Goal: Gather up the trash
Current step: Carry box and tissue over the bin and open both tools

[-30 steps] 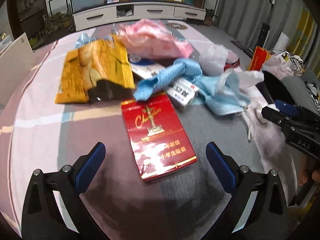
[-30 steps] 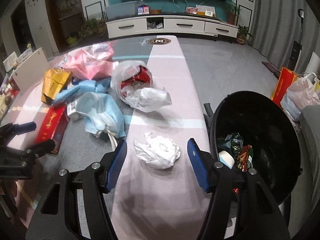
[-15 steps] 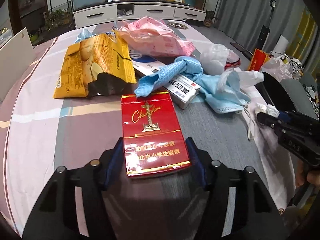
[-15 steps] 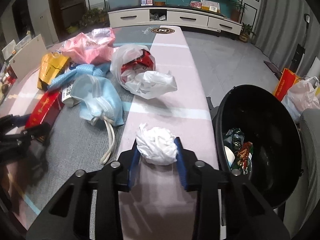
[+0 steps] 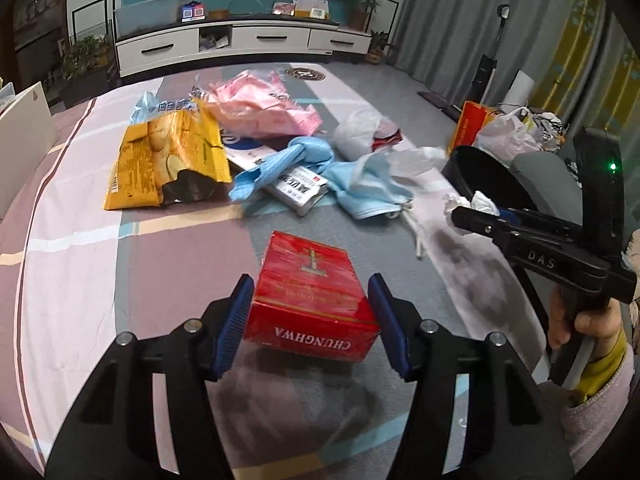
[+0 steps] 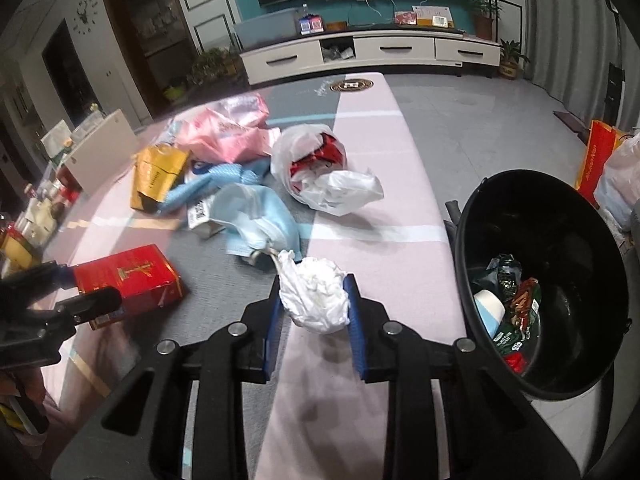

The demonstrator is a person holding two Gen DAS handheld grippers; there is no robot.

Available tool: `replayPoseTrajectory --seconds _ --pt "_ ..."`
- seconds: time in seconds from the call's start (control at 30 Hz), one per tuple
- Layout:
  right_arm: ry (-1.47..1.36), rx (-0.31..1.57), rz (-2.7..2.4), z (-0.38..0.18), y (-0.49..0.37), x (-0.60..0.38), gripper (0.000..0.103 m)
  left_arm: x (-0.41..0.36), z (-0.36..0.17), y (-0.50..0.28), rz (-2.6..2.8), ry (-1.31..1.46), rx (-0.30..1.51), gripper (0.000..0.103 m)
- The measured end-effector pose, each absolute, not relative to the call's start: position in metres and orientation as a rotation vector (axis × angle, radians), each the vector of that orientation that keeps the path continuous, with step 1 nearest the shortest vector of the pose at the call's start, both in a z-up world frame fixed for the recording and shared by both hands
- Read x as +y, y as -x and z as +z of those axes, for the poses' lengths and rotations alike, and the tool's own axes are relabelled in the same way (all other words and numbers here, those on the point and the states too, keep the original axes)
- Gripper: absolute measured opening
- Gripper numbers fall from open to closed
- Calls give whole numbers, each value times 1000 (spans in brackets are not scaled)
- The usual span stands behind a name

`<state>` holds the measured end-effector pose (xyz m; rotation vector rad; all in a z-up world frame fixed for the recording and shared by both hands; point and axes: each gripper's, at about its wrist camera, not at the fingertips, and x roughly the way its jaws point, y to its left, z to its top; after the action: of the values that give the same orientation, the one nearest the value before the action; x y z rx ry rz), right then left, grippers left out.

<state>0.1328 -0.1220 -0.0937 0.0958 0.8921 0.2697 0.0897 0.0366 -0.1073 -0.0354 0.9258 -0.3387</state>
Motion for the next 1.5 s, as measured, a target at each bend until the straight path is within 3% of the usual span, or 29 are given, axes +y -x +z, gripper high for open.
replayPoseTrajectory --seconds 0.47,0.9,1.5 --pt "-224 778 257 -68 -112 -159 30 16 -68 -72 -416 42 831 60" --pt "-404 696 67 -61 -92 -242 30 -87 -36 -103 -647 60 785 60" --pt "-742 774 -199 -105 -97 -335 33 -214 -94 -184 -762 36 974 60"
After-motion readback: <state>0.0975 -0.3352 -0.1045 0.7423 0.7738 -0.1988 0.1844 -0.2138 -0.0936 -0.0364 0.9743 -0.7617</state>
